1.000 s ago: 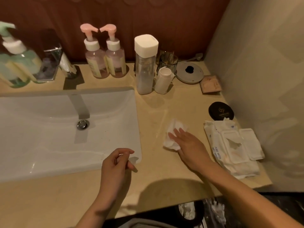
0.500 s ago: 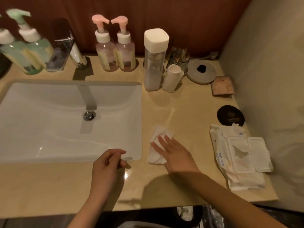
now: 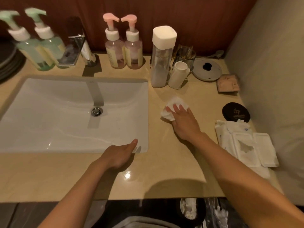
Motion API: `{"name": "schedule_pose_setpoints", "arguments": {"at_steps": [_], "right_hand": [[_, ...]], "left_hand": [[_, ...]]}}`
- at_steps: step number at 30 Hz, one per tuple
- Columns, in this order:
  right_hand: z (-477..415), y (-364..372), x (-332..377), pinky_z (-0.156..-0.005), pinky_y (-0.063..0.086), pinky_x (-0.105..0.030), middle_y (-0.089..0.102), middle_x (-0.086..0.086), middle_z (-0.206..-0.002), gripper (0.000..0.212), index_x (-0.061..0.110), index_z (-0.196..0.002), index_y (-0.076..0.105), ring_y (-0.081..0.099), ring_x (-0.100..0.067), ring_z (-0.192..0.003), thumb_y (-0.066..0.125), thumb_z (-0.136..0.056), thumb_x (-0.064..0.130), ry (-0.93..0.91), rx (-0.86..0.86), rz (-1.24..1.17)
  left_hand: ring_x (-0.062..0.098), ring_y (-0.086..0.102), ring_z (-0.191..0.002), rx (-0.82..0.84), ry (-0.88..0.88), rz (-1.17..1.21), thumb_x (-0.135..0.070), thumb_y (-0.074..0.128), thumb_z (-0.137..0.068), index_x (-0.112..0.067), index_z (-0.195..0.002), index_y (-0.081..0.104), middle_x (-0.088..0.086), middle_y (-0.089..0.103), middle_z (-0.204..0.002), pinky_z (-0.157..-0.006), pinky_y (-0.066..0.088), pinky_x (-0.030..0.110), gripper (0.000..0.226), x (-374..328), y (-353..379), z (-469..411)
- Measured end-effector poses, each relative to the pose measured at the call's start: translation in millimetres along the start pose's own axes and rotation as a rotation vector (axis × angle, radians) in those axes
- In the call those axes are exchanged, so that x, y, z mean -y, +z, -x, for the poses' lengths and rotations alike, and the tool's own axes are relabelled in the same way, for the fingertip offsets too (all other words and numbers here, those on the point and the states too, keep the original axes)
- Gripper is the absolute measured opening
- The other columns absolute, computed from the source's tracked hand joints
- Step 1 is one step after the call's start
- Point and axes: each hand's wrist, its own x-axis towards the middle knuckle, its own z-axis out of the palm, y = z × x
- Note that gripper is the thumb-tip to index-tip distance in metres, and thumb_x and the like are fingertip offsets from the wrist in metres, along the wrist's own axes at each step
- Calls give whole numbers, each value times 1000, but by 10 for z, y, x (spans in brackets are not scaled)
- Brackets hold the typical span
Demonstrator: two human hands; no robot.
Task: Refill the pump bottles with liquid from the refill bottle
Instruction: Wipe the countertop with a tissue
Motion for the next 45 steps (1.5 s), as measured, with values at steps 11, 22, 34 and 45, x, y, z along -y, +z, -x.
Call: {"name": "schedule_pose_setpoints", "arguments": {"at_steps": [11, 22, 34, 45], "right_hand": [[1220, 320, 509, -112, 18, -49, 43, -6, -145, 82, 28, -142, 35, 39, -26, -135, 68, -67, 29, -272, 88, 77], [665, -93, -99, -114, -3, -29, 4, 1, -158, 55, 33, -148, 8, 2, -21, -146, 28, -98, 26, -113, 70, -43], [-561, -147, 442, -113, -11, -50, -12, -6, -158, 52, 33, -150, -5, -14, -30, -144, 16, -102, 39, -21, 233, 41], [615, -129, 134, -112, -15, -43, -3, -20, -156, 65, 24, -150, -6, -2, -41, -143, -3, -87, 37, -179, 236, 218]], "left_hand": [[17, 44, -125, -138, 104, -81, -37, 5, -101, -34, -139, 36, -2, 53, -134, -111, 11, 35, 50, 78, 157, -28], [13, 51, -113, -288, 117, -101, -30, 4, -100, -34, -135, 34, -10, 59, -122, -106, 19, 33, 46, 47, 195, 9], [19, 51, -117, -215, 75, -68, -35, 4, -100, -35, -139, 34, -5, 56, -130, -108, 23, 39, 49, 41, 174, -43], [16, 45, -123, -223, 106, -166, -34, -4, -95, -35, -142, 28, -10, 48, -139, -109, 18, 37, 56, 79, 192, -36]]}}
